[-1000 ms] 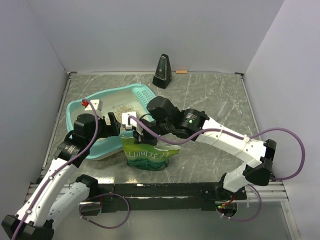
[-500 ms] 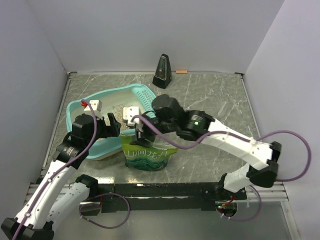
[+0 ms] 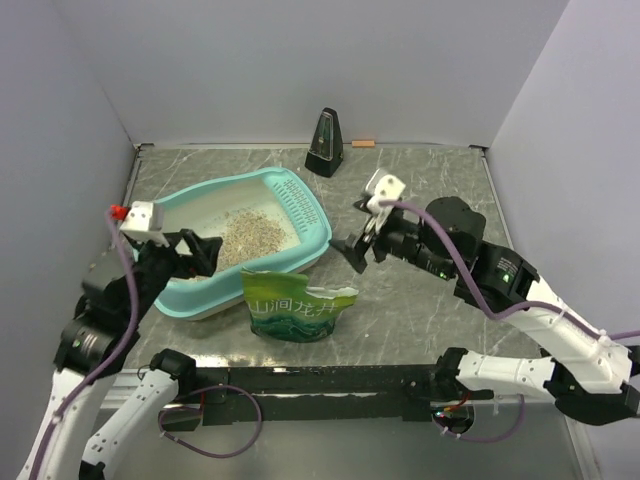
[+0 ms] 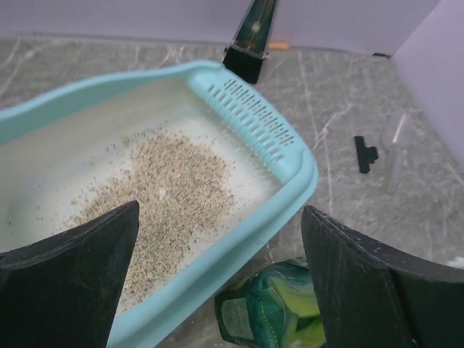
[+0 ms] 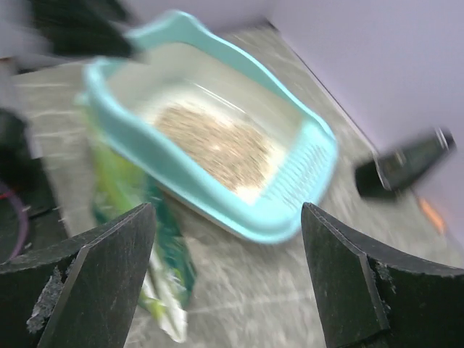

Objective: Fill the litter box with clean litter

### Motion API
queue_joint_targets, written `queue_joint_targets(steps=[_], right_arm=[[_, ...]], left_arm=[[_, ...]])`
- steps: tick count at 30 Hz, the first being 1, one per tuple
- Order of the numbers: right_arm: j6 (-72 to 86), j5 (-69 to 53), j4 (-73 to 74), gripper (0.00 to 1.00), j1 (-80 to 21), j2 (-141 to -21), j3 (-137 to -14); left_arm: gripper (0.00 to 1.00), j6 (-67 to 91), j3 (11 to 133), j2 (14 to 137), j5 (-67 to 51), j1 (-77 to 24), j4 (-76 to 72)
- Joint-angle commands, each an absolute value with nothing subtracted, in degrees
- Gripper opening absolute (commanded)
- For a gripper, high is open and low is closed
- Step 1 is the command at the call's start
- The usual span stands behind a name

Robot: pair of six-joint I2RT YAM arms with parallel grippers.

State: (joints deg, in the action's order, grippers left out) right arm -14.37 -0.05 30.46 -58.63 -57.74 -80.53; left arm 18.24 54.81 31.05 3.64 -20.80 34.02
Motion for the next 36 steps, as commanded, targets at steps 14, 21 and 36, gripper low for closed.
queue_joint_targets(steps=[14,21,36], right_arm=[[7.64,-7.82,33.93,0.91,-34.37,-86.98,-90.70],[7.82,-11.25,29.80,0.91,-34.28,-91.49,-88.51],[3.78,-13.53,34.36,0.92,-33.05,-105.89,-100.18]], left_arm=[[0.97,11.52,54.59,27.86,-25.75,-20.57,34.90],[0.97,10.11,50.98,28.91,-32.06,-20.65,29.80],[0.94,10.02,44.74,31.99,-50.63,-21.36,20.39]])
